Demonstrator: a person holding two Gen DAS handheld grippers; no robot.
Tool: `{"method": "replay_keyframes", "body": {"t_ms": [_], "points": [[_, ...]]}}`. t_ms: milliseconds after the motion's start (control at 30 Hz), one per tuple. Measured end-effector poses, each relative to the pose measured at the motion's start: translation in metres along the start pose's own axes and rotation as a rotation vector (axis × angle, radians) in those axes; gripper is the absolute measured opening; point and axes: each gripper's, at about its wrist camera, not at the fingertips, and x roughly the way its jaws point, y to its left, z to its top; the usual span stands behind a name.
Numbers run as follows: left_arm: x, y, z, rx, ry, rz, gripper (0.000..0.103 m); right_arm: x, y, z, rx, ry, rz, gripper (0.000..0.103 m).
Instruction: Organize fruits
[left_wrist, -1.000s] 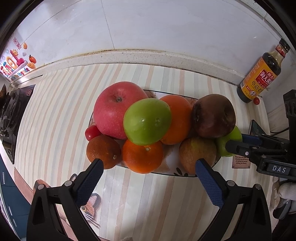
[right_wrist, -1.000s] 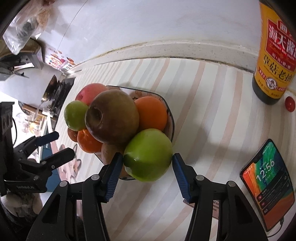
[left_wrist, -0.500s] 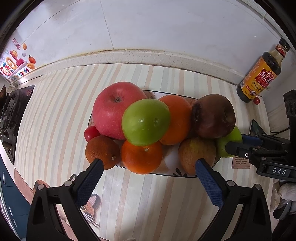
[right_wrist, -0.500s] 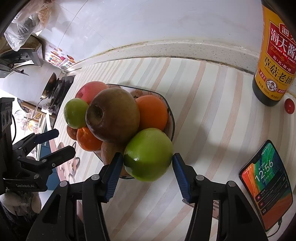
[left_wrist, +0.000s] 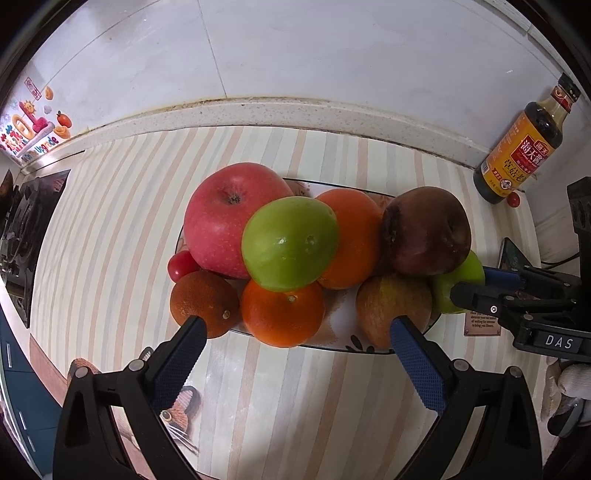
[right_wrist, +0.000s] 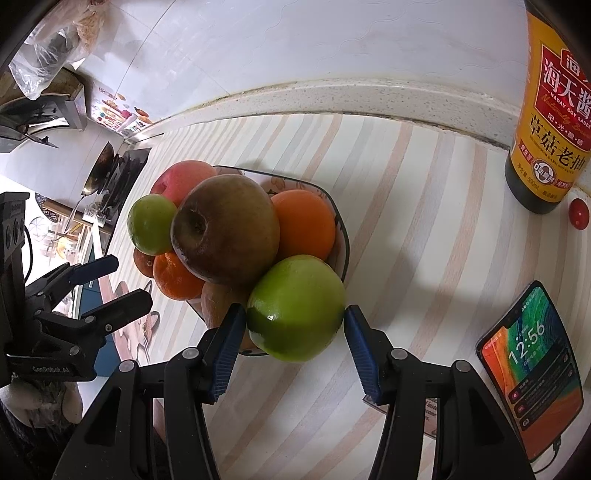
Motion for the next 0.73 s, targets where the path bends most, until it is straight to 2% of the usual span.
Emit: {"method": "replay_keyframes", "body": {"t_ms": [733], "points": [[-0.0012,-0.0005,-0.0005,0.009,-0.018,0.016,0.102,0.0005,-0.0014,0.0011,-0.006,0.004,0.000,0.058]]}}
